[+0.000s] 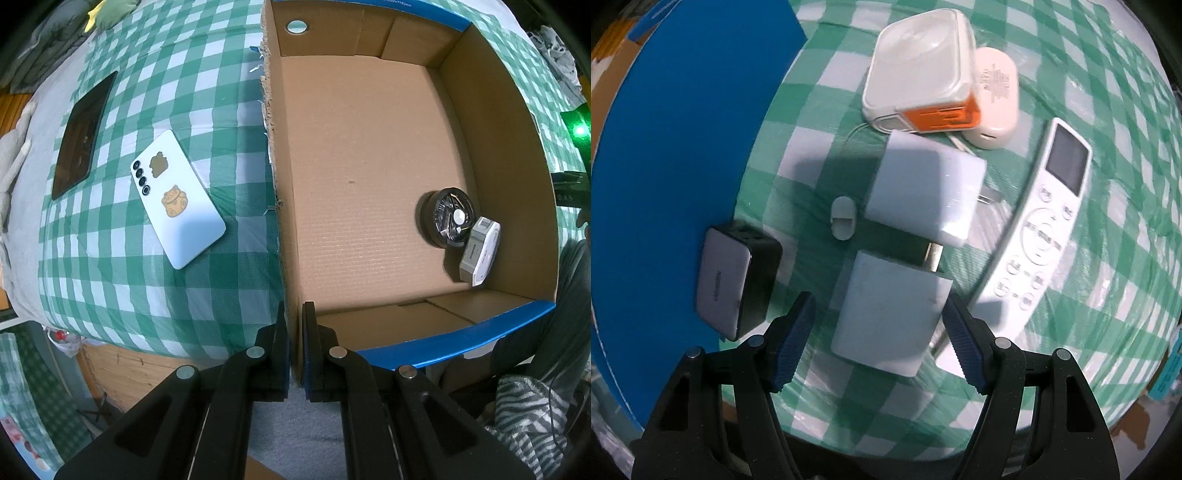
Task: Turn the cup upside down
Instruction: 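Move the right gripper to the white square charger and grasp it, then carry the white square charger with the right gripper into the box and release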
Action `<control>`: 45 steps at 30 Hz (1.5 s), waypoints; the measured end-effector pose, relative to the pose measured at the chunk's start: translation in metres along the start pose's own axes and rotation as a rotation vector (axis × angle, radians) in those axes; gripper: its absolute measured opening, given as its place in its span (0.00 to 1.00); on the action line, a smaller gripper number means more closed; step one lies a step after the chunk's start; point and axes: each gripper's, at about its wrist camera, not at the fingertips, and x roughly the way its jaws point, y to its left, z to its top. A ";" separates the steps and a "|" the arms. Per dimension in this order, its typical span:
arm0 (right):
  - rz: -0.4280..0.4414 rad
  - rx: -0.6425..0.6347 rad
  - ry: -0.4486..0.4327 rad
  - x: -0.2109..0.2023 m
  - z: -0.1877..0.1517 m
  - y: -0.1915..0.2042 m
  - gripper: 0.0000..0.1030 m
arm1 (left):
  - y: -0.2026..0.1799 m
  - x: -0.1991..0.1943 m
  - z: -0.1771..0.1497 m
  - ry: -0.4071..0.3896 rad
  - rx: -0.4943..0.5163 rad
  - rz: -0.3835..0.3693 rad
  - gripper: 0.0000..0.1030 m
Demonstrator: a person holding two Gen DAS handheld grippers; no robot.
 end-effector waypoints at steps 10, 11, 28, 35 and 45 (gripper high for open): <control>-0.050 -0.020 0.015 0.010 0.002 0.014 0.53 | -0.001 0.000 0.000 0.000 0.001 0.003 0.05; -0.052 -0.025 0.015 0.010 0.001 0.015 0.52 | -0.001 0.000 -0.001 0.000 0.002 0.003 0.05; -0.082 -0.137 -0.052 -0.038 -0.047 0.051 0.50 | -0.003 0.000 -0.002 0.001 0.004 0.006 0.05; -0.076 -0.189 -0.111 -0.082 -0.052 0.064 0.50 | -0.003 0.000 -0.002 0.001 0.003 0.006 0.05; -0.051 -0.292 -0.173 -0.126 -0.037 0.087 0.50 | -0.004 0.000 -0.001 0.003 0.003 0.007 0.05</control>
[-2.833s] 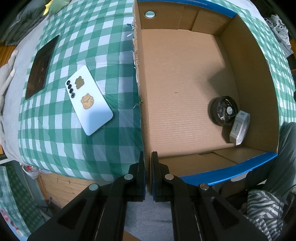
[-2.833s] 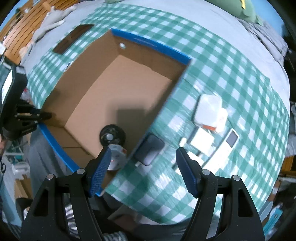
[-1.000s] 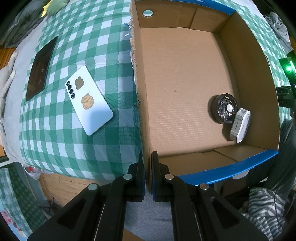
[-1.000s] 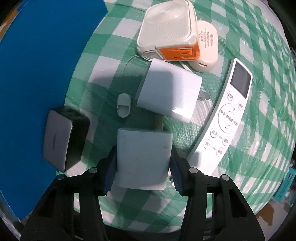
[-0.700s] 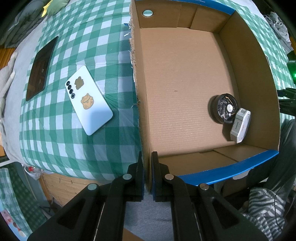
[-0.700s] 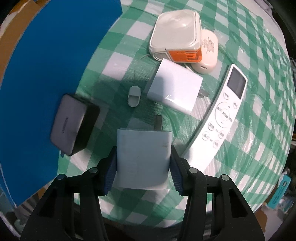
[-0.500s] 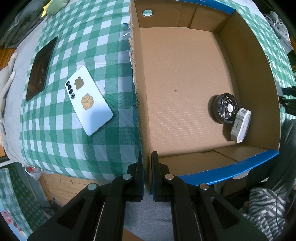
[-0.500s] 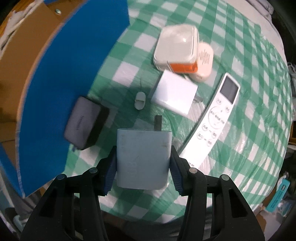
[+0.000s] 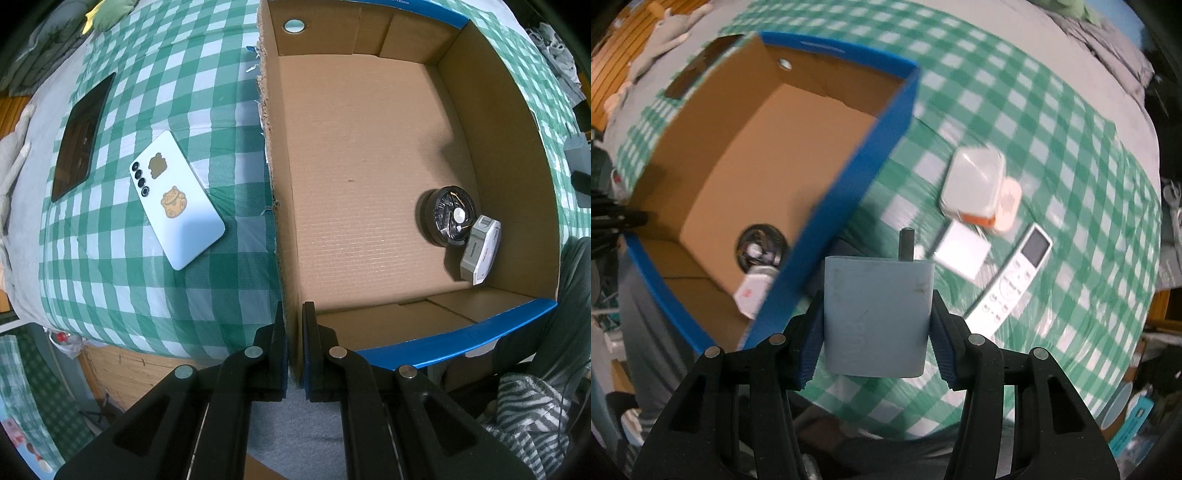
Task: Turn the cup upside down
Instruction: 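Carry the white square charger with the right gripper into the box and release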
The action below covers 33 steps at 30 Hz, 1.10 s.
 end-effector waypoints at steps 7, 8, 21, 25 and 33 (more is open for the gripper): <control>0.009 -0.060 -0.012 -0.002 0.019 0.022 0.50 | 0.000 0.000 0.001 0.001 0.001 0.001 0.05; 0.009 -0.070 -0.012 -0.003 0.022 0.026 0.50 | 0.000 -0.001 0.001 0.000 0.001 0.000 0.05; 0.029 -0.150 -0.002 0.007 0.043 0.075 0.50 | 0.000 -0.001 0.002 -0.002 -0.006 -0.004 0.05; 0.045 -0.167 0.021 0.019 0.047 0.090 0.50 | -0.002 -0.002 0.002 -0.001 0.001 -0.004 0.05; 0.066 -0.185 0.073 0.049 0.053 0.110 0.50 | -0.003 0.000 0.001 -0.003 -0.002 -0.009 0.05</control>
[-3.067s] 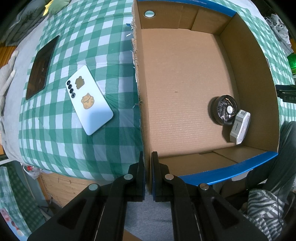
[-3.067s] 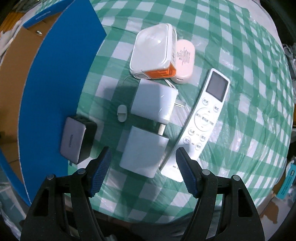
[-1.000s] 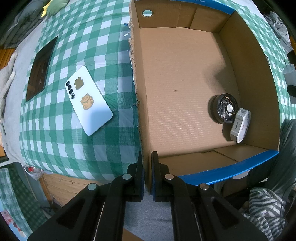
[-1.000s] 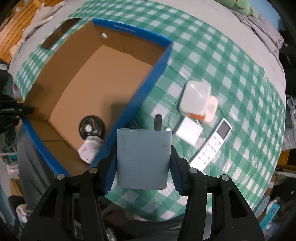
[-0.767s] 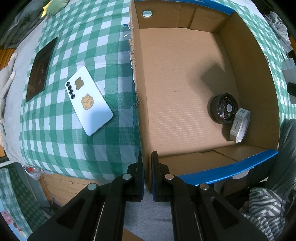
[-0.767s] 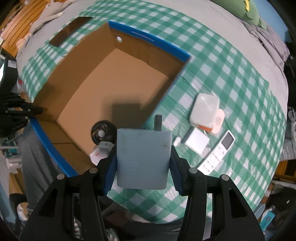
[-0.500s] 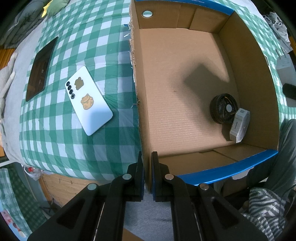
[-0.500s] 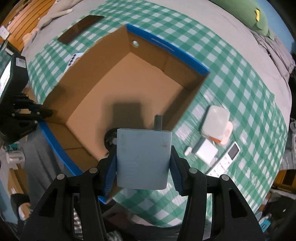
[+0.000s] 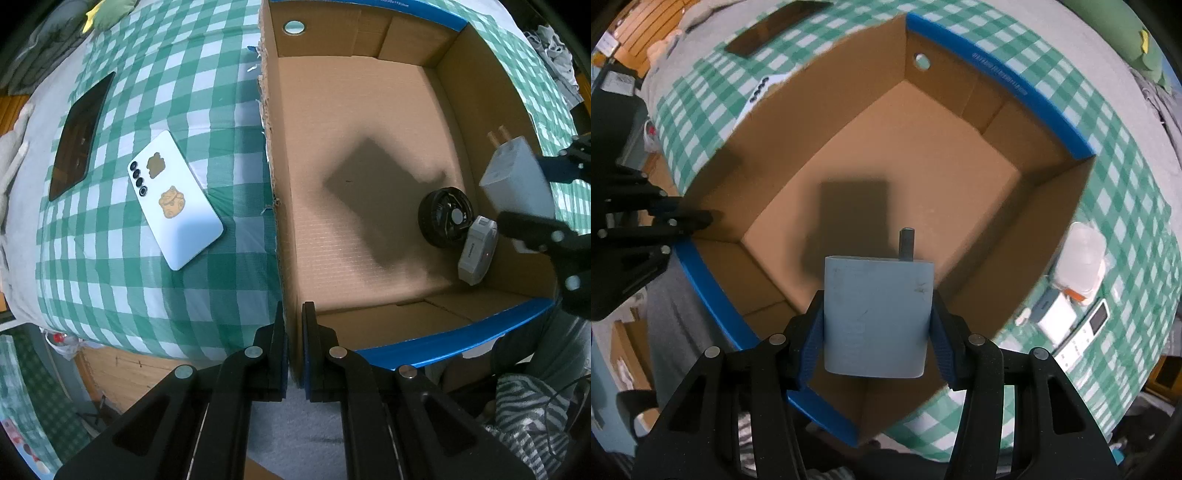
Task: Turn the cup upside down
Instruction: 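Carry the white square charger with the right gripper into the box and release, then move the right gripper to the black power adapter and grasp it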
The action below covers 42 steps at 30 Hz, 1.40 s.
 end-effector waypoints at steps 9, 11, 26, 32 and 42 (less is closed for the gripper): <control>0.001 0.006 0.050 0.033 0.003 0.005 0.50 | 0.001 0.001 0.000 0.000 0.005 -0.003 0.05; 0.003 0.006 0.058 0.038 0.003 0.007 0.50 | 0.002 0.001 0.000 0.001 0.007 -0.003 0.05; -0.040 -0.041 -0.004 0.016 -0.003 0.015 0.58 | 0.000 0.004 -0.001 0.007 0.011 0.003 0.05; -0.040 -0.019 -0.052 -0.015 -0.016 0.004 0.64 | 0.000 0.004 -0.002 0.004 0.014 0.006 0.05; -0.066 0.066 -0.104 -0.055 -0.041 -0.050 0.66 | -0.002 0.002 -0.001 0.009 0.015 0.013 0.05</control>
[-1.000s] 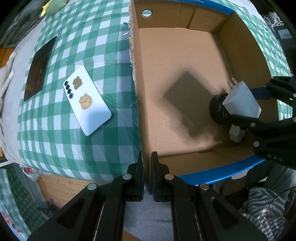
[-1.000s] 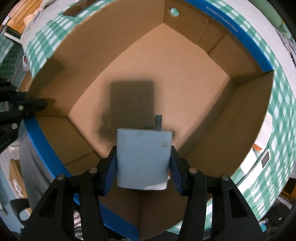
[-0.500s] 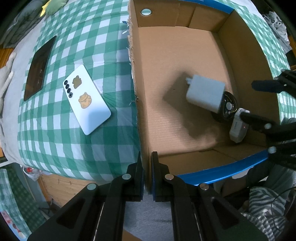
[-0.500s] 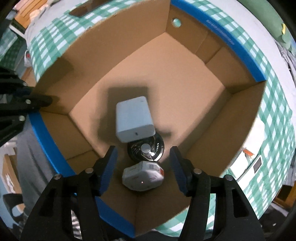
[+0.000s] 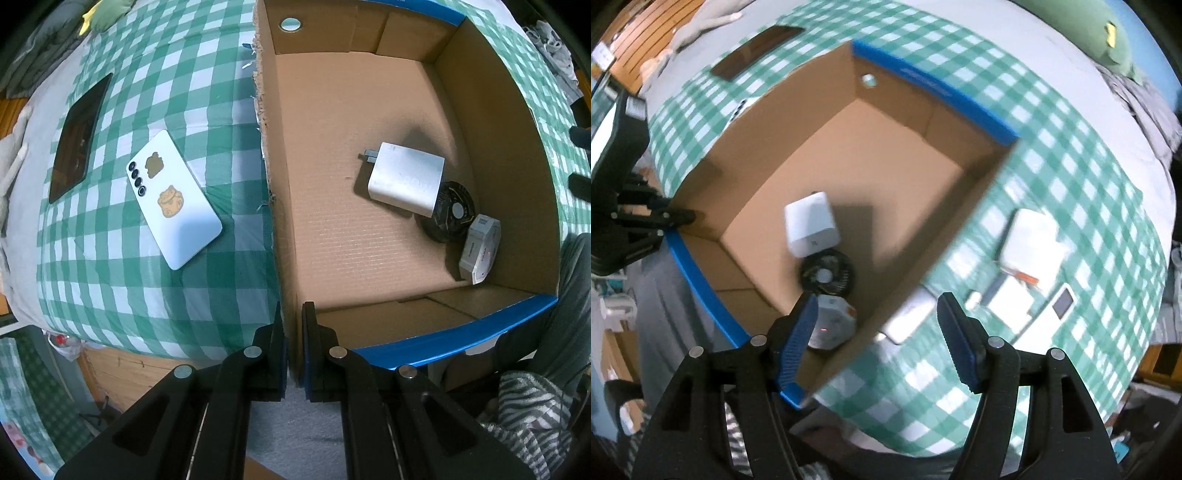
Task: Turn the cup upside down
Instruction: 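Move the right gripper to the black power adapter and grasp it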
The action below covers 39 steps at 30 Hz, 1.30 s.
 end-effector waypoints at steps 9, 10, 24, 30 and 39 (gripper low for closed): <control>0.007 0.108 0.039 0.008 -0.015 -0.045 0.66 | 0.000 0.000 0.001 0.003 0.005 0.005 0.05; 0.013 0.114 0.042 0.010 -0.017 -0.047 0.66 | 0.001 0.000 0.001 0.002 0.005 0.004 0.05; 0.035 0.218 0.148 0.066 -0.034 -0.075 0.66 | 0.001 0.000 0.001 0.001 0.006 0.004 0.05; 0.037 0.228 0.185 0.088 -0.034 -0.074 0.66 | 0.002 0.000 0.000 0.001 0.008 0.002 0.05; 0.066 0.255 0.183 0.092 -0.034 -0.075 0.67 | 0.004 0.003 -0.001 0.002 0.012 -0.003 0.06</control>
